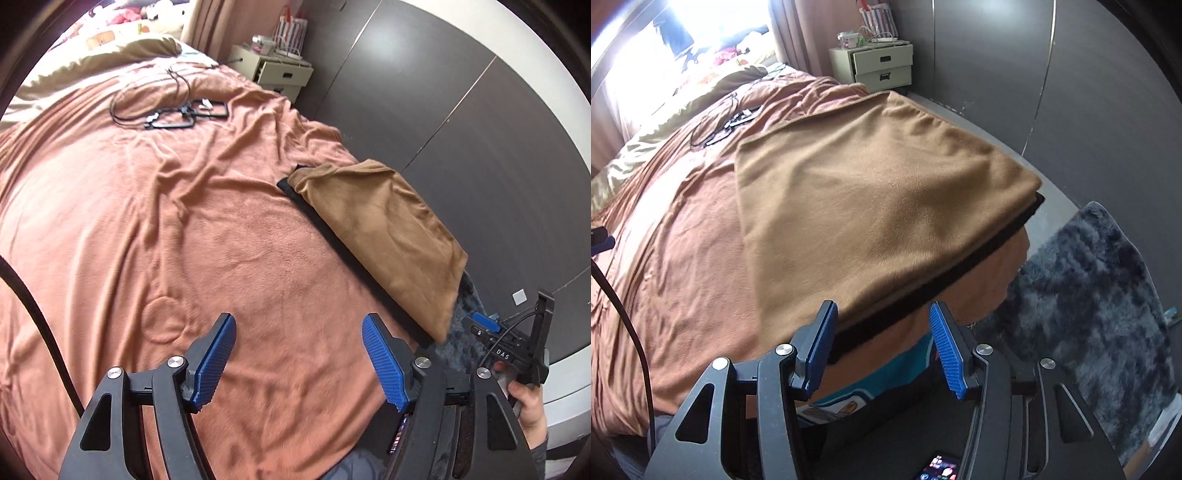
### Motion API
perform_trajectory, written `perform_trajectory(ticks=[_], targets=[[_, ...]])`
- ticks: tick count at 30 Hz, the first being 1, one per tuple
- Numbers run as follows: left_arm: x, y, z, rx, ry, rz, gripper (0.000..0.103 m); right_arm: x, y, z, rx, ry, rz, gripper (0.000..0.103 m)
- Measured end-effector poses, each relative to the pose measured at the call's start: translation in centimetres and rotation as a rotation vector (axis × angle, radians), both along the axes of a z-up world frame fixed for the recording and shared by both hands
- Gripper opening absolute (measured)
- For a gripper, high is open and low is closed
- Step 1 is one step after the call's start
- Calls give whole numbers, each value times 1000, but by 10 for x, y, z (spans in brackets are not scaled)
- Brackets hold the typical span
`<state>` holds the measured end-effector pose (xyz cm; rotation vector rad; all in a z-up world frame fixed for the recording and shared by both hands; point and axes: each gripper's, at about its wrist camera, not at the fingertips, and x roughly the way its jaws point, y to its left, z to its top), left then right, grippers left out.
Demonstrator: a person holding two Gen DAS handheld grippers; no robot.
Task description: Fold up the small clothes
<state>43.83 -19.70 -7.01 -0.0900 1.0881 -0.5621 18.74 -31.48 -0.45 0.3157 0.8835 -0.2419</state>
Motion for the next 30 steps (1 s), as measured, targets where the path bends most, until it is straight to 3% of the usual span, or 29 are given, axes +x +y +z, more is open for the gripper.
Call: perform_trajectory(ticks=[6, 10, 15, 23, 30], targets=[[-45, 32, 46, 4, -105, 7, 85, -51, 25, 42, -6, -71, -6, 68], [-78, 51, 74, -4, -186, 17, 101, -82, 43, 67, -6, -120, 4, 86], [-115, 69, 97, -4, -250, 17, 103, -118, 66, 89, -23, -172, 36, 101], [-170, 105, 125, -10, -338, 51, 103, -163, 94, 119, -31, -268, 93, 102], [-215, 130, 137, 35, -434, 79, 103, -193, 119, 133, -35, -321, 137, 103]])
